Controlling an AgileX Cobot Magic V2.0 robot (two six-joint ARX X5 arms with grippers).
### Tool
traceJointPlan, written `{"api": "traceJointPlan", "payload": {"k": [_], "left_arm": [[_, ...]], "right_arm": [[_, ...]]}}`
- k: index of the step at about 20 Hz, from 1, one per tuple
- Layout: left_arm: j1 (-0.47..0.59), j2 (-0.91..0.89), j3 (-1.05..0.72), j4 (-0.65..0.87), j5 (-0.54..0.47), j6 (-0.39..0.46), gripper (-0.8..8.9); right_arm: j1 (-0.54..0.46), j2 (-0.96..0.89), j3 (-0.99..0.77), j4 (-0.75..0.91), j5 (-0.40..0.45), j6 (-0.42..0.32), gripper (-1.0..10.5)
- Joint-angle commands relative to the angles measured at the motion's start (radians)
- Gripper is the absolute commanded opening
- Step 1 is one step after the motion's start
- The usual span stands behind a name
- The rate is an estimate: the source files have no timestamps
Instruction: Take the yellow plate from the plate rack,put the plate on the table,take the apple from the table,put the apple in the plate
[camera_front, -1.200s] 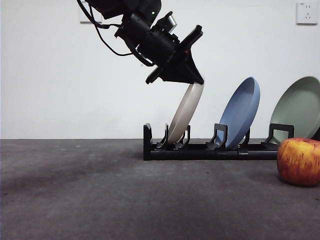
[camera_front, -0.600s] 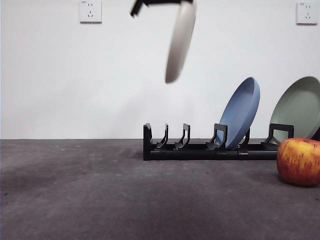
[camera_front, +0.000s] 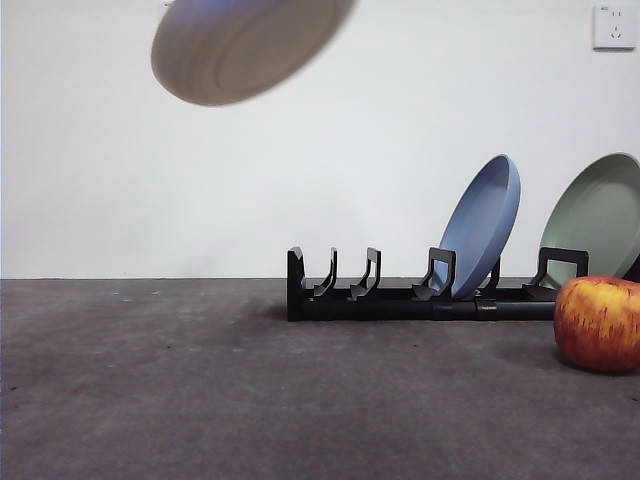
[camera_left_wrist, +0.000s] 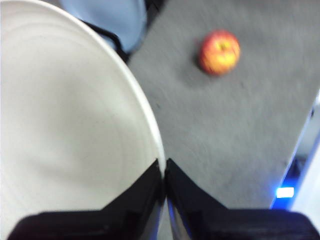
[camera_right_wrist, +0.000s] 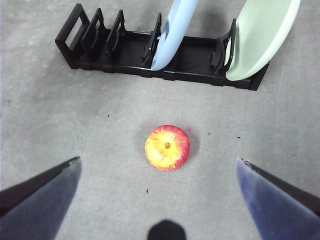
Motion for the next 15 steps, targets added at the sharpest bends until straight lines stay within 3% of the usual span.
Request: {"api": "traceJointPlan", "payload": {"k": [1, 3, 9, 15], "left_arm": [[-0.094, 0.054, -0.006, -0.055, -0.117, 0.021, -0.06], [-0.145, 0.112, -0.006, -0.080, -0.170, 0.018, -0.06], [-0.229, 0.253, -0.016, -0.058, -0.181, -0.012, -0.06], [-0.234, 0.268, -0.287, 0.151, -0.193, -0.032, -0.06]], "right_arm": [[-0.001, 0.000, 0.002, 0.008, -0.002, 0.011, 5.4], [-0.001, 0.000, 0.002, 0.007, -0.002, 0.011, 5.4], [-0.001, 0.000, 0.002, -0.005, -0.002, 0.011, 5.4], [-0.001, 0.000, 0.002, -0.008, -0.002, 0.010, 5.4]]}}
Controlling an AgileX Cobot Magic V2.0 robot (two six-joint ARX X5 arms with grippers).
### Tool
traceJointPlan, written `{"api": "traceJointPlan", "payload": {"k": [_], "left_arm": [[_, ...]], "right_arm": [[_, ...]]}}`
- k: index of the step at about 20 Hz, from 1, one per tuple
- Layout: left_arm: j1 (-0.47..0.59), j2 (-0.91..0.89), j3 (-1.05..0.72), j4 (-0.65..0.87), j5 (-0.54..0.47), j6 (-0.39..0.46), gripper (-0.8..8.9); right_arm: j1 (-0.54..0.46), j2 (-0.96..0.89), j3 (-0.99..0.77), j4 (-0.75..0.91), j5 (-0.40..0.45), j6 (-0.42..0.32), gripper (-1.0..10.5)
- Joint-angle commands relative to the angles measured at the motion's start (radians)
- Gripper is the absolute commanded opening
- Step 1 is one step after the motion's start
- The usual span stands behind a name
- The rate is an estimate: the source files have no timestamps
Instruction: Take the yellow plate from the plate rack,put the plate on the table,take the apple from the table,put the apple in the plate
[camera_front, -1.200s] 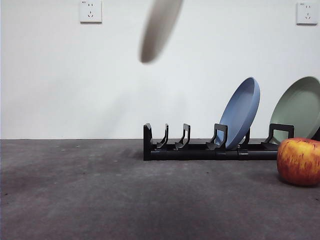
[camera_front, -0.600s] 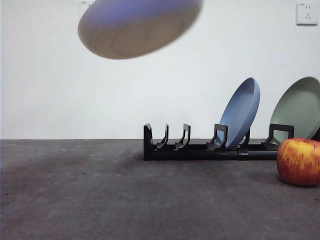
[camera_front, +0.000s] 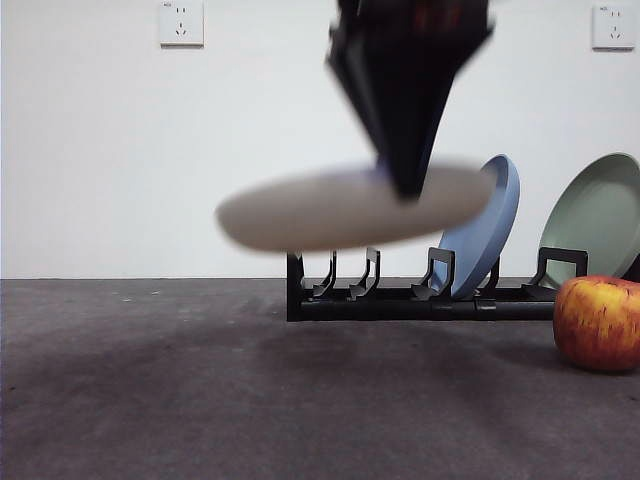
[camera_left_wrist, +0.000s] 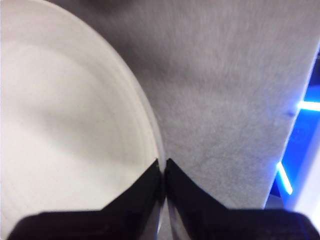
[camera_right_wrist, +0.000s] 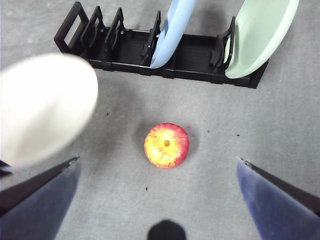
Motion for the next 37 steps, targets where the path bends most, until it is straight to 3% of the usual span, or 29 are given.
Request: {"api": "traceJointPlan", "payload": {"k": [1, 8, 12, 15, 16, 18, 19, 24, 28, 35, 37], "left_arm": [[0.009, 0.008, -0.105, 0.072, -0.006, -0.015, -0.06], [0.008, 0.008, -0.364, 0.310, -0.005, -0.028, -0.06], [0.008, 0.008, -0.423, 0.365, -0.006, -0.045, -0.07], [0.009, 0.008, -0.423, 0.378, 0.053, -0.071, 0.06], [0.013, 0.008, -0.423, 0.379, 0.078, -0.071, 0.40], [0.020, 0.008, -0.423, 0.377, 0.108, -0.077, 2.27], [0.021, 0.008, -0.423, 0.377, 0.111, -0.077, 2.70], [0.027, -0.027, -0.383, 0.321, 0.134, -0.086, 2.83], [0.038, -0.176, -0.356, 0.291, 0.146, -0.123, 2.83], [0.159, -0.653, -0.355, 0.280, 0.152, -0.223, 2.78], [0.203, -0.771, -0.355, 0.279, 0.152, -0.252, 2.03]], "right_arm": [[-0.001, 0.000, 0.002, 0.002, -0.002, 0.010, 5.4], [-0.001, 0.000, 0.002, 0.003, -0.002, 0.019, 5.4], [-0.001, 0.000, 0.002, 0.003, -0.002, 0.023, 5.4], [-0.001, 0.001, 0.002, 0.003, -0.002, 0.023, 5.4], [-0.001, 0.006, 0.002, 0.003, -0.003, 0.023, 5.4], [-0.001, 0.010, 0.002, 0.002, -0.003, 0.023, 5.4], [-0.001, 0.013, 0.002, 0.003, -0.003, 0.023, 5.4], [-0.001, 0.019, 0.002, 0.003, -0.003, 0.022, 5.4], [-0.001, 0.042, 0.002, 0.004, -0.003, 0.019, 5.4], [-0.001, 0.216, 0.002, 0.093, -0.003, -0.002, 5.4], [-0.001, 0.294, 0.002, 0.143, -0.003, -0.008, 5.4]]}}
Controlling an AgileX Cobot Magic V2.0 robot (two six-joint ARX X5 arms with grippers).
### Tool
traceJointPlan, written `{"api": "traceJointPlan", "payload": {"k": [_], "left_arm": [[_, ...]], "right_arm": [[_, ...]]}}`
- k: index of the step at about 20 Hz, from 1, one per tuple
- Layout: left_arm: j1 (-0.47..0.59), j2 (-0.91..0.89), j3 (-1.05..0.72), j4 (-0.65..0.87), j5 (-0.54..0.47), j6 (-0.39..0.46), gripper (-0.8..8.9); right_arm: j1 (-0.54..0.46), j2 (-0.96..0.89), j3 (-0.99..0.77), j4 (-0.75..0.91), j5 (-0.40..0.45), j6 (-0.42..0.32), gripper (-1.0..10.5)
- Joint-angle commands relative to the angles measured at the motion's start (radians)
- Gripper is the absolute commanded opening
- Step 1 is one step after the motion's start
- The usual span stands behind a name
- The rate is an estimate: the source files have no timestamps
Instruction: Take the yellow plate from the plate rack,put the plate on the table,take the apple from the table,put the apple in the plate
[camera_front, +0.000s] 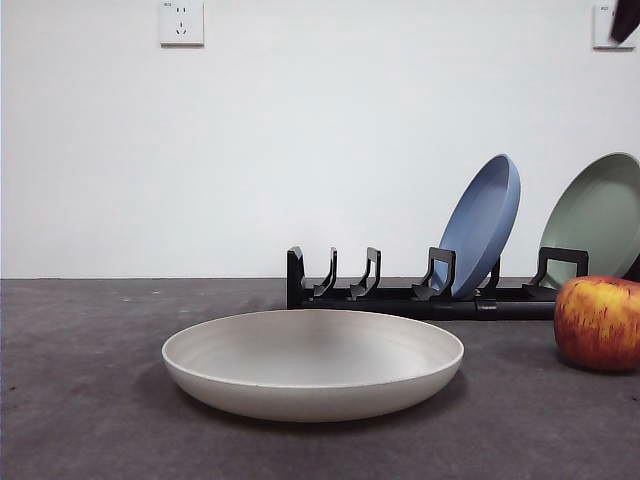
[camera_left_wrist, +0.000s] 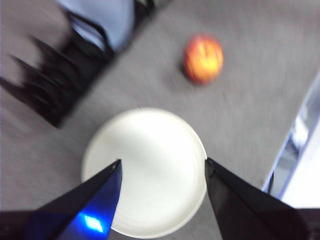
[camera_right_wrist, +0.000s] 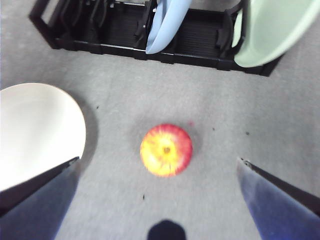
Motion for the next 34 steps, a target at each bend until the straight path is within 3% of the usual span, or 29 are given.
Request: {"api": "traceJointPlan", "payload": {"k": [1, 3, 13, 26, 29, 32, 34], "left_arm": [[0.039, -0.111, 0.001, -0.002, 0.004, -0.046, 1.16], [0.060, -0.197, 0.001, -0.003, 0.004, -0.049, -0.04], [0.063, -0.341, 0.001, -0.145, 0.004, -0.068, -0.08], [0.063, -0.331, 0.001, -0.158, 0.004, -0.068, -0.08], [0.063, -0.331, 0.001, -0.158, 0.004, -0.067, -0.08], [0.063, -0.331, 0.001, -0.158, 0.004, -0.067, -0.08], [0.063, -0.331, 0.001, -0.158, 0.004, -0.067, -0.08]], "right_arm": [[-0.001, 0.086, 0.002, 0.051, -0.003, -0.012, 5.4], [-0.001, 0.175, 0.002, 0.085, -0.003, -0.014, 5.4], [-0.001, 0.501, 0.002, 0.182, 0.008, -0.008, 5.4], [-0.001, 0.679, -0.002, 0.157, 0.023, 0.031, 5.3], [-0.001, 0.682, -0.002, 0.138, 0.023, 0.042, 3.3], [-0.001, 0.682, -0.002, 0.129, 0.023, 0.043, 2.7], [-0.001, 0.682, -0.002, 0.129, 0.023, 0.042, 1.0]]}}
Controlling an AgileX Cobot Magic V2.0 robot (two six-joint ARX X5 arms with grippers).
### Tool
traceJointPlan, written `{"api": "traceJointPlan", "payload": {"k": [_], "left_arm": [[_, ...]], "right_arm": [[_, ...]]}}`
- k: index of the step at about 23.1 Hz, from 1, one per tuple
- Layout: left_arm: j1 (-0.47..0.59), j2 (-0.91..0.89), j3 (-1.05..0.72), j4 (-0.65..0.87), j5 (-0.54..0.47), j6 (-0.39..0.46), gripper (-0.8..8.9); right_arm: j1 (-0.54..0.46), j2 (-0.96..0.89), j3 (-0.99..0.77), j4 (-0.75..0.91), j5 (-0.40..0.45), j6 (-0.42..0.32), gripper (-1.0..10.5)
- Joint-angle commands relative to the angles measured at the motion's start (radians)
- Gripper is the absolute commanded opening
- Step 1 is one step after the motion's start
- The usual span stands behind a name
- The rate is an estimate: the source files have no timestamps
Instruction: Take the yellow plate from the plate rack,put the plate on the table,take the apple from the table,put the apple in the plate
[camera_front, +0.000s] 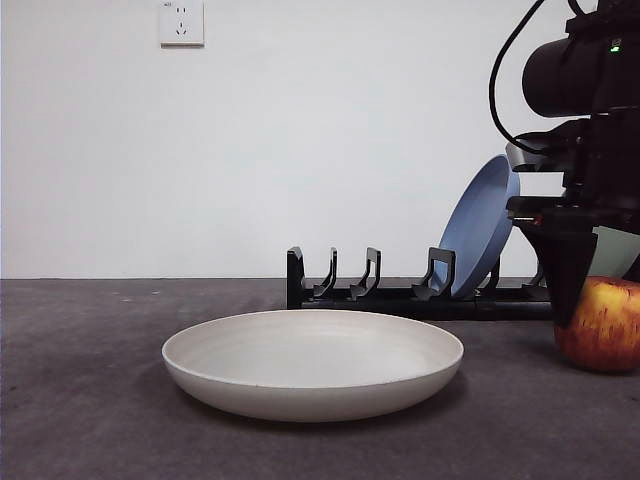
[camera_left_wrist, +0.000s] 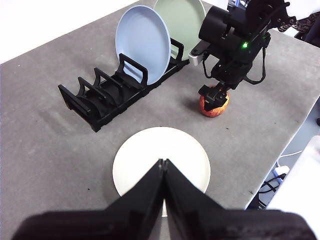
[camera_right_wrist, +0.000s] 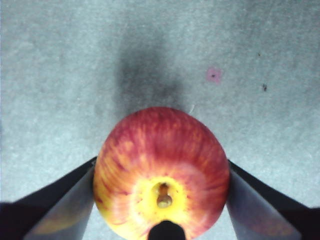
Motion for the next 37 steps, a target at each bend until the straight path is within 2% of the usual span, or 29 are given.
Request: {"api": "traceJointPlan", "payload": {"k": [1, 2, 6, 9, 11, 15, 19, 23, 30, 37], "left_arm": [[0.003, -0.003, 0.000, 0.002, 0.003, -0.006, -0.08], [0.003, -0.003, 0.000, 0.002, 0.003, -0.006, -0.08], [0.003, -0.004, 0.000, -0.001, 0.004, -0.005, -0.08], [0.003, -0.004, 0.000, -0.005, 0.004, -0.005, -0.08], [0.003, -0.004, 0.000, -0.005, 0.004, -0.006, -0.08], [0.003, -0.004, 0.000, -0.005, 0.004, -0.006, -0.08], [0.003, -0.004, 0.000, -0.005, 0.004, -0.005, -0.08], [0.003, -0.004, 0.000, -0.019, 0.004, -0.005, -0.08], [0.003, -0.005, 0.000, -0.028, 0.004, -0.005, -0.08], [0.003, -0.004, 0.000, -0.027, 0.004, -0.002, -0.08]], "right_arm": [[-0.001, 0.010, -0.003, -0.006, 0.001, 0.010, 0.5], [-0.001, 0.010, -0.003, -0.002, -0.006, 0.005, -0.1], [0.008, -0.039, 0.024, 0.049, -0.011, -0.010, -0.2], [0.035, -0.098, 0.133, 0.029, -0.030, -0.005, -0.2], [0.069, -0.108, 0.224, 0.003, -0.066, -0.014, -0.2], [0.194, -0.106, 0.299, 0.044, -0.068, -0.013, -0.2], [0.332, -0.038, 0.298, 0.064, -0.056, -0.012, -0.2], [0.423, 0.089, 0.298, 0.072, -0.056, -0.004, -0.2], [0.499, 0.239, 0.293, 0.046, -0.042, -0.005, -0.2], [0.518, 0.266, 0.293, 0.029, -0.029, 0.006, -0.1]]}}
